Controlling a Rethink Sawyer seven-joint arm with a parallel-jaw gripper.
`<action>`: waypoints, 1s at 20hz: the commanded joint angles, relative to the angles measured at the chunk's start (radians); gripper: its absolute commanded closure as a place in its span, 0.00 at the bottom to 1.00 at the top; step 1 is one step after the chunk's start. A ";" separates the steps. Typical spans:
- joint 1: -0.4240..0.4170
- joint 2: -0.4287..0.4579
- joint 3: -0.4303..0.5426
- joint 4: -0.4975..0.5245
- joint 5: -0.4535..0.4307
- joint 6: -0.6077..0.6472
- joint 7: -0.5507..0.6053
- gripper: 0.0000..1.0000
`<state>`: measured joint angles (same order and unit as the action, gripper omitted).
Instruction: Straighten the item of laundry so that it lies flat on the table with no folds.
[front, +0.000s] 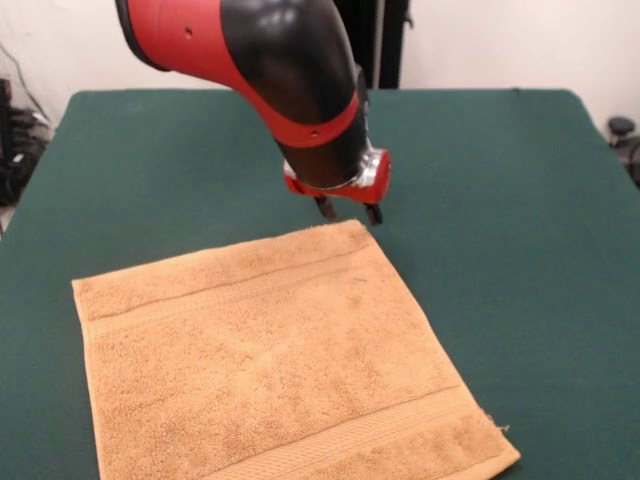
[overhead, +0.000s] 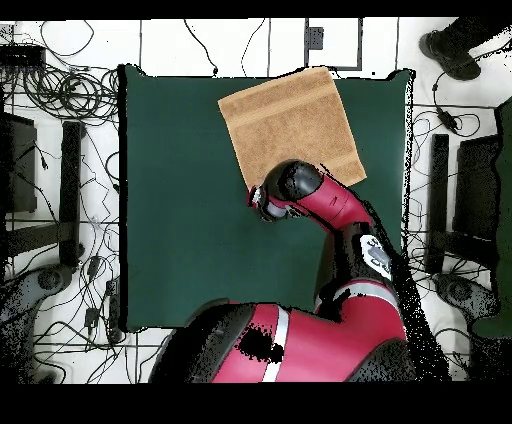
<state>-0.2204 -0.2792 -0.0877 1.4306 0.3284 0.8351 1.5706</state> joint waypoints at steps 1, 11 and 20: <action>0.041 0.035 0.030 0.100 0.055 0.014 0.317 0.00; 0.049 0.042 0.018 0.091 0.056 -0.011 0.325 0.00; 0.085 0.151 -0.037 -0.066 0.008 -0.177 0.293 0.00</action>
<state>-0.1894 -0.2532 -0.1410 1.4170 0.3292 0.7755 1.5706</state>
